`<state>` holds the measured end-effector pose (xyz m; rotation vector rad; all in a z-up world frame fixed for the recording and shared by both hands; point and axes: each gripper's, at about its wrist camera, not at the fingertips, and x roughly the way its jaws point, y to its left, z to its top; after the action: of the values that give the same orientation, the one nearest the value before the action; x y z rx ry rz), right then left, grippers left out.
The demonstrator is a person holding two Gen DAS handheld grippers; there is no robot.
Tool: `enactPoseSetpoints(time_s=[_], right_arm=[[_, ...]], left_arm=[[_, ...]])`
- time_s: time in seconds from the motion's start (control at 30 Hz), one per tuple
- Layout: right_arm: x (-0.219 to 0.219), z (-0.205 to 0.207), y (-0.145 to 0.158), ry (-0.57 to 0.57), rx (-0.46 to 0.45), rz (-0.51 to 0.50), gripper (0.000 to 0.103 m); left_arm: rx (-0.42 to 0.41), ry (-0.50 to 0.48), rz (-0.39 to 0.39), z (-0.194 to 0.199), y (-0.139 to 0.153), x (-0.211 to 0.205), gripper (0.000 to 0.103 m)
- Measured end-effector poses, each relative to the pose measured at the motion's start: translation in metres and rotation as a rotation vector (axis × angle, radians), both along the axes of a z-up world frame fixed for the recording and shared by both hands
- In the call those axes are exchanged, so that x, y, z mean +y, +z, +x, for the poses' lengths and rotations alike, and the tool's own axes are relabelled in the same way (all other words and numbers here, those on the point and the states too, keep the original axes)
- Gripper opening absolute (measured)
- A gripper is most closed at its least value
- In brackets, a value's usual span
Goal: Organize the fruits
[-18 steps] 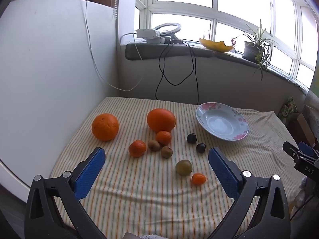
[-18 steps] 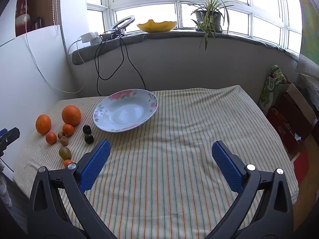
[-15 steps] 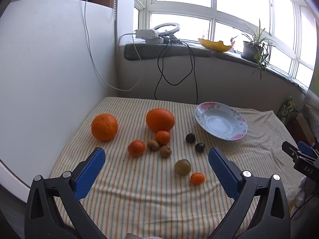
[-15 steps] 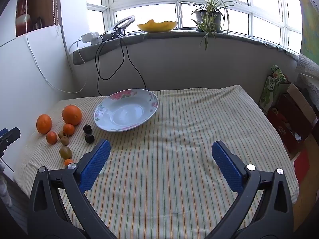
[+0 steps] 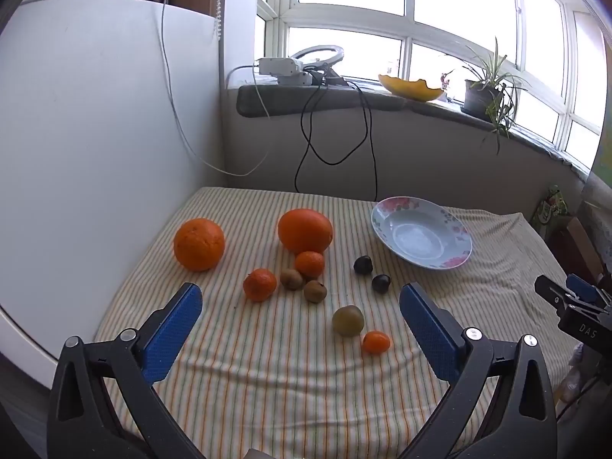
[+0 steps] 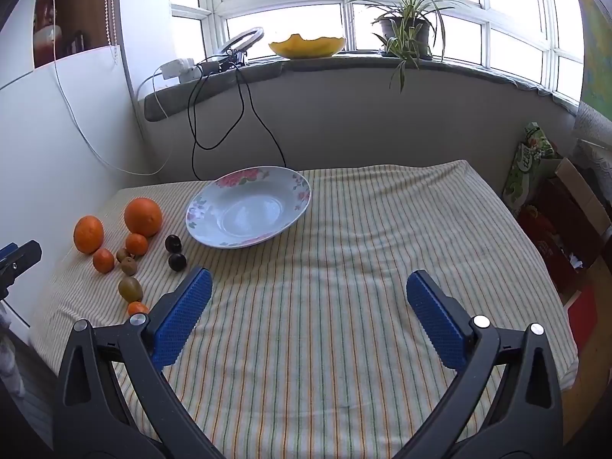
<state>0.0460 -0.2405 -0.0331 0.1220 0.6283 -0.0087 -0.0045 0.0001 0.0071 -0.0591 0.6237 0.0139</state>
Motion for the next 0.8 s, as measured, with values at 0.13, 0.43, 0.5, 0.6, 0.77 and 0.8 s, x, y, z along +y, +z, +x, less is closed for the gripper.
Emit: enactPoseSetpoints(time_s=[0.13, 0.43, 0.5, 0.6, 0.77, 0.8], right_arm=[[0.0016, 0.0000, 0.0001, 0.006, -0.003, 0.001, 0.103], [0.0022, -0.0011, 0.0010, 0.009, -0.005, 0.005, 0.103], [0.0028, -0.0011, 0.0014, 0.013, -0.004, 0.007, 0.103], [0.0034, -0.0006, 0.0009, 0.017, -0.002, 0.010, 0.103], [0.0034, 0.0003, 0.0003, 0.024, 0.002, 0.017, 0.103], [0.0033, 0.0002, 0.0005, 0.026, 0.002, 0.018, 0.103]], left_arm=[[-0.001, -0.001, 0.002, -0.0015, -0.0003, -0.0013, 0.102], [-0.001, 0.003, 0.001, 0.0005, -0.0015, -0.0019, 0.102], [-0.001, 0.003, 0.000, 0.0005, -0.0015, -0.0019, 0.102], [-0.003, 0.001, 0.000, 0.0006, -0.0008, -0.0022, 0.102], [-0.007, -0.003, -0.003, 0.0003, 0.0010, -0.0021, 0.102], [-0.008, -0.003, -0.003, 0.0001, 0.0013, -0.0023, 0.102]])
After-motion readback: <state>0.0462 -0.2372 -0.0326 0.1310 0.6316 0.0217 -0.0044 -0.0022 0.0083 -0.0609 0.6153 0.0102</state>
